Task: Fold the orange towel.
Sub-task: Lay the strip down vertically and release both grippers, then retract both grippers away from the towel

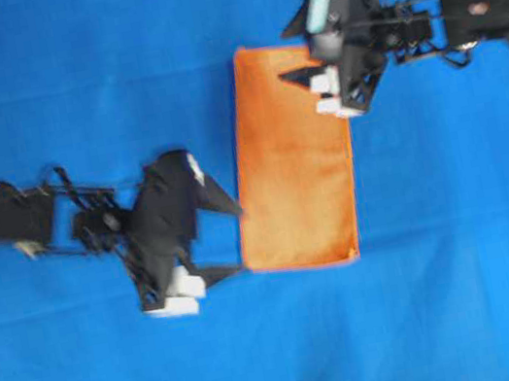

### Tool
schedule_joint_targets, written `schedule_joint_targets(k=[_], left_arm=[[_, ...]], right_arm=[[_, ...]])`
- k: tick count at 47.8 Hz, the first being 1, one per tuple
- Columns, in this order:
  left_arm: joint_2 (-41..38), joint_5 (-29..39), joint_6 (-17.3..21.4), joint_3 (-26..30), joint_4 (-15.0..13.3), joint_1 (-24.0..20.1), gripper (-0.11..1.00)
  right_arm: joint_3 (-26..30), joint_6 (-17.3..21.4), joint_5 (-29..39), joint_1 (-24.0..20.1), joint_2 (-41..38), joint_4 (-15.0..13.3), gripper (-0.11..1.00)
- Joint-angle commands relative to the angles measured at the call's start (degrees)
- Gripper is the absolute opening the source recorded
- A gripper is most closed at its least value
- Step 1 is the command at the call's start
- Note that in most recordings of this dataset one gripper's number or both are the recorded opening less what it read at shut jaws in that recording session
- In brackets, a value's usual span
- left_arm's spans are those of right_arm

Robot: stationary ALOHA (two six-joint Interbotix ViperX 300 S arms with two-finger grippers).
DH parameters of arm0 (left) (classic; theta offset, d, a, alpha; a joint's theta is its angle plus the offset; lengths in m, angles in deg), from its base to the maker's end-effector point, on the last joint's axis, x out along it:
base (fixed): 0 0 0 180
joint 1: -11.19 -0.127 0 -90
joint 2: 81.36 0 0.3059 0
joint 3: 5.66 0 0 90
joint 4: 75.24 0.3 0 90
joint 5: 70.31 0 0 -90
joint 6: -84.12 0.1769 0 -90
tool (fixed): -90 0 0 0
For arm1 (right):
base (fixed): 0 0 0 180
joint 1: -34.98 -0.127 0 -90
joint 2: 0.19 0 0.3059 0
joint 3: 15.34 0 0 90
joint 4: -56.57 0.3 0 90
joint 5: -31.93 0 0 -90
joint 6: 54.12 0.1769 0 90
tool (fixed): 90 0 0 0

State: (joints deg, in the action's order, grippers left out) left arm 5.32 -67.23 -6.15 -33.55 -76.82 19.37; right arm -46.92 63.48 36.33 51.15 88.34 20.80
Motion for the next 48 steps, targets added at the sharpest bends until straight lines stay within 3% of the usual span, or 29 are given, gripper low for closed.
schedule_joint_targets(k=[1, 14, 26, 48], left_arm=[[5.10, -0.09, 0.70, -1.76, 0.18, -1.41, 0.73], [16.88, -6.94, 1.23, -13.36, 0.09, -8.00, 0.73], [26.10, -14.68, 1.14, -23.29, 0.09, -11.69, 0.73], [26.02, -15.91, 0.44, -24.35, 0.09, -11.87, 0.73]], right_arm=[[-1.93, 0.26, 0.00, -1.58, 5.54, 0.44, 0.64], [-13.80, 4.22, -2.72, -6.50, 19.69, 5.10, 0.64], [-23.91, 8.00, -12.22, -7.91, 29.44, 6.94, 0.64], [-24.79, 8.09, -14.77, -7.38, 30.23, 6.94, 0.64]])
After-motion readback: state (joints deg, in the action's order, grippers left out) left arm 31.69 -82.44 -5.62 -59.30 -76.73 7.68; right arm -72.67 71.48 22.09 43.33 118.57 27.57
